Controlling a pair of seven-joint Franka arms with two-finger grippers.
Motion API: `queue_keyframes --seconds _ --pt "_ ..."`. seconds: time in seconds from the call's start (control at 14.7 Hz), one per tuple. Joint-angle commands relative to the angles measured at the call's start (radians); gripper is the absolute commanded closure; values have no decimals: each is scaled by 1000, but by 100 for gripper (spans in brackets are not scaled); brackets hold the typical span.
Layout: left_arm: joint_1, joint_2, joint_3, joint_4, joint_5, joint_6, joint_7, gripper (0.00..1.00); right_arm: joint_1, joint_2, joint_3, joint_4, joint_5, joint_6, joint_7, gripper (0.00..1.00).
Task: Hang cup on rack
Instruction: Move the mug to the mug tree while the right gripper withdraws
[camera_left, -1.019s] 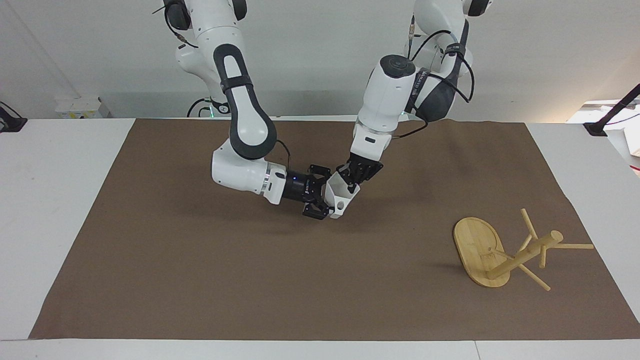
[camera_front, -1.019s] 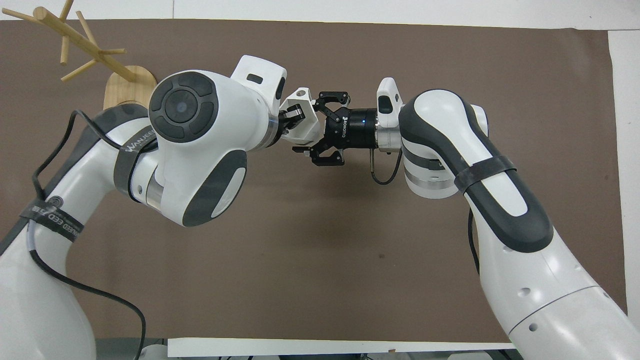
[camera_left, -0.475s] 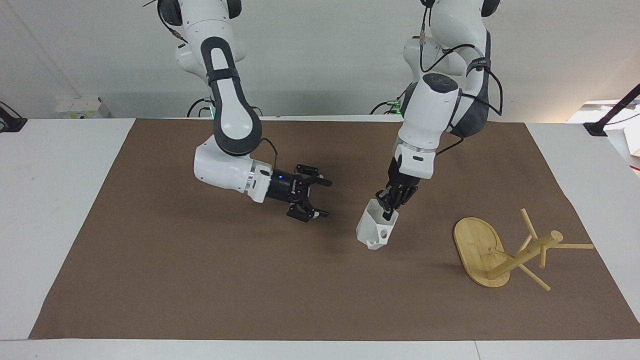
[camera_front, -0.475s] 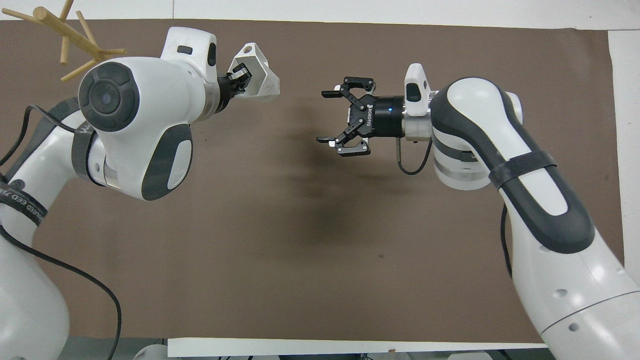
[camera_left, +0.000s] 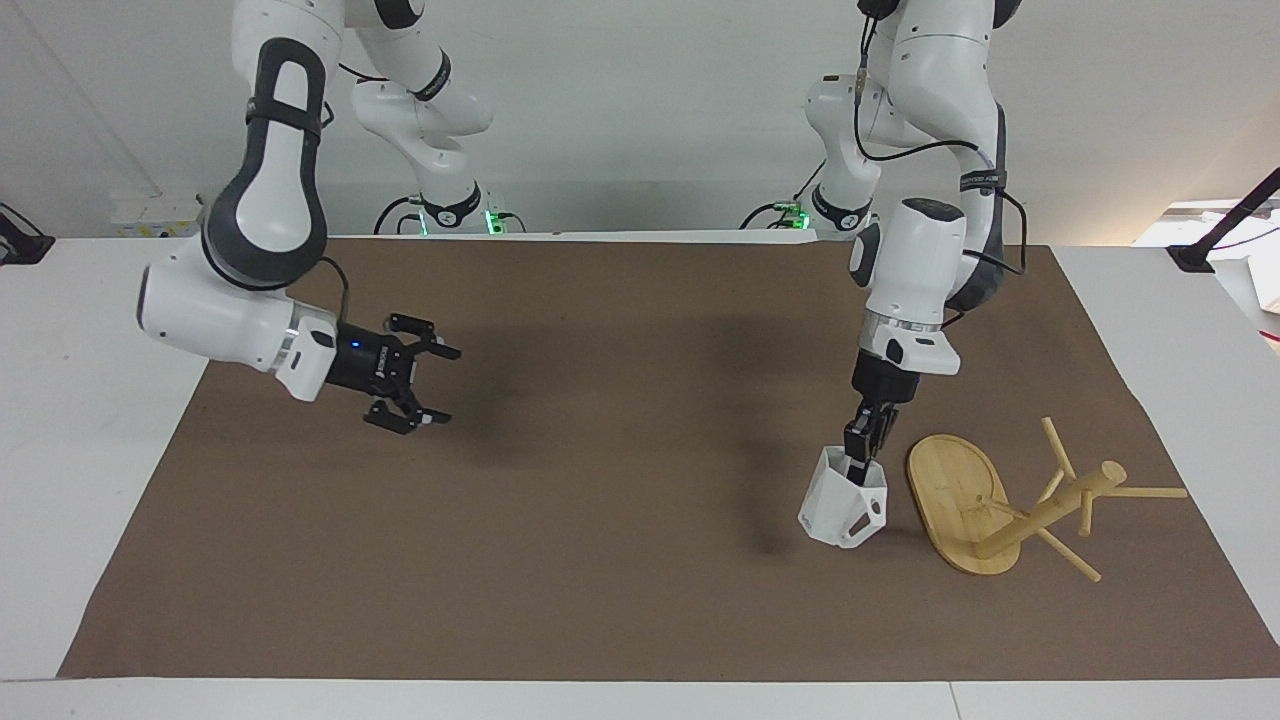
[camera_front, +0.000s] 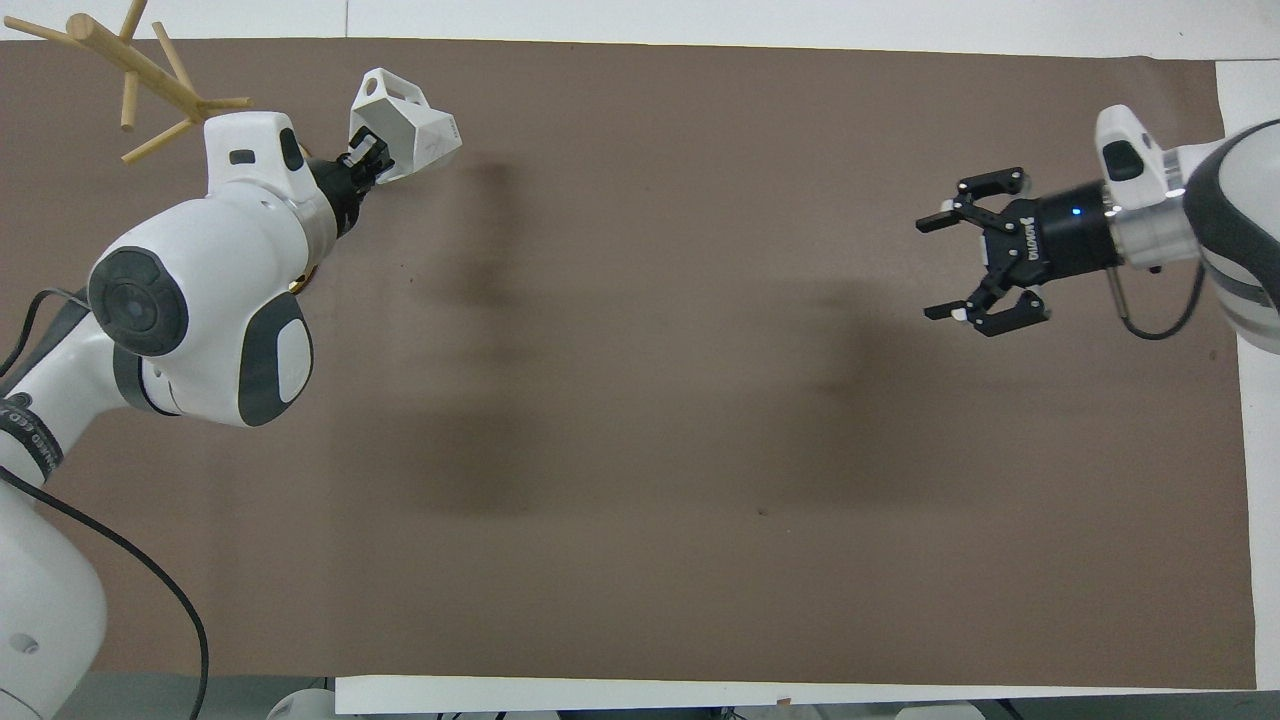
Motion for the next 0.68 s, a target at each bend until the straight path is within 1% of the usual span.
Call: queue_keyframes --seconds 0.0,0.14,0.2,0.27,0.41,0.48,0.61 --pt "41 -61 -5 -52 15 16 -28 100 -54 -62 16 19 -184 -15 234 0" --pt "54 -114 -4 -99 17 16 -24 100 -92 -70 14 39 -232 -9 315 0" --pt "71 -125 -5 -115 17 17 -18 100 -99 -74 11 69 -293 -16 358 0" --pt "85 -125 -5 -118 17 17 -15 100 -94 -77 12 121 -392 -38 438 0" --pt "114 -125 -5 -118 17 17 5 100 -73 -77 25 236 -560 -123 690 0" --pt "130 -125 -7 -118 17 17 21 100 -57 -79 25 273 -606 -166 840 0" --pt "140 -125 -7 -120 17 16 23 100 -45 -90 25 313 -622 -263 1054 0"
